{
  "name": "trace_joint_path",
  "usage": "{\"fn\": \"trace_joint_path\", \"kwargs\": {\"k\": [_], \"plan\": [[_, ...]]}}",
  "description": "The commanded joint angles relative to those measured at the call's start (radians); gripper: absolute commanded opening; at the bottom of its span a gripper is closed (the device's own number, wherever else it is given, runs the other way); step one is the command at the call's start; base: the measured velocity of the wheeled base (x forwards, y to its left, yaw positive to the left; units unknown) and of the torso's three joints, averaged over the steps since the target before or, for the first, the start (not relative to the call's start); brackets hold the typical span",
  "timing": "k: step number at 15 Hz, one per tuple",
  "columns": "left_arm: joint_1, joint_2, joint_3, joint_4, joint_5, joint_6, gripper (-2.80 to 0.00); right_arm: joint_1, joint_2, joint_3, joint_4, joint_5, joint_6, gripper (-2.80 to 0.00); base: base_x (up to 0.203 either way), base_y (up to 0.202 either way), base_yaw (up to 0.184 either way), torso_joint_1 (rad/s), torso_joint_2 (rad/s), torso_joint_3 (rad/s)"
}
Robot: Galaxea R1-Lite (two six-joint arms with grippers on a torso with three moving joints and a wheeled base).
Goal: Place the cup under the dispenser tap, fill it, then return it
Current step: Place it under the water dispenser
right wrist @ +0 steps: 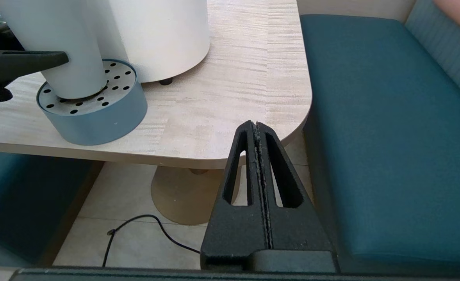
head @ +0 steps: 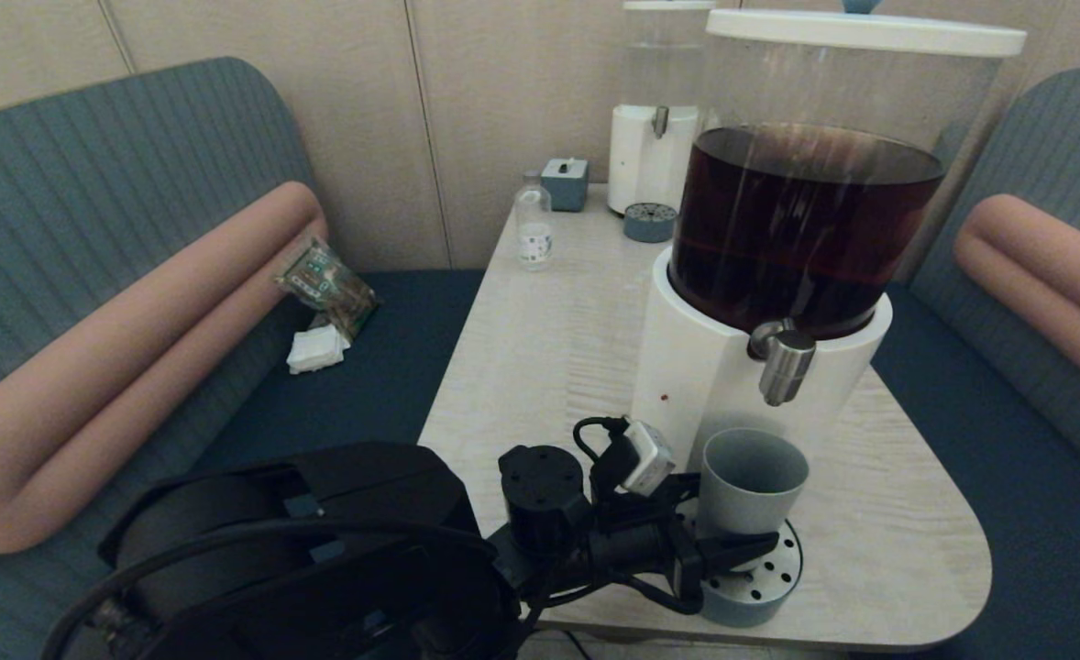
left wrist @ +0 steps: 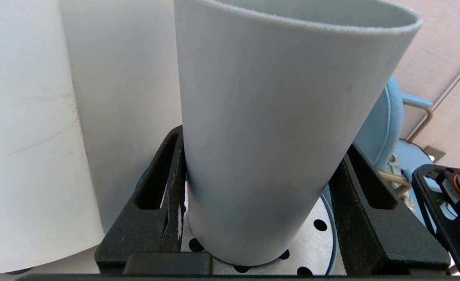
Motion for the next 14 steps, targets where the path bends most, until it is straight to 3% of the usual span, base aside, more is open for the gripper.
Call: {"fn": "trace_joint_path", "kwargs": {"k": [1, 14], "plan": [[0.002, 0.010, -0.002, -0.001, -0.002, -0.003, -2.80, 0.000, -0.002, 0.000, 0.000, -0.001, 0.000, -2.80, 0.000, 0.000, 0.000, 0.000, 0.00, 0.000], [0.011, 0.010, -0.004, -0.001, 0.013, -0.010, -2.80, 0.000, -0.002, 0.000, -0.002, -0.001, 0.001, -2.80, 0.000, 0.000, 0.000, 0.000, 0.00, 0.000]]}}
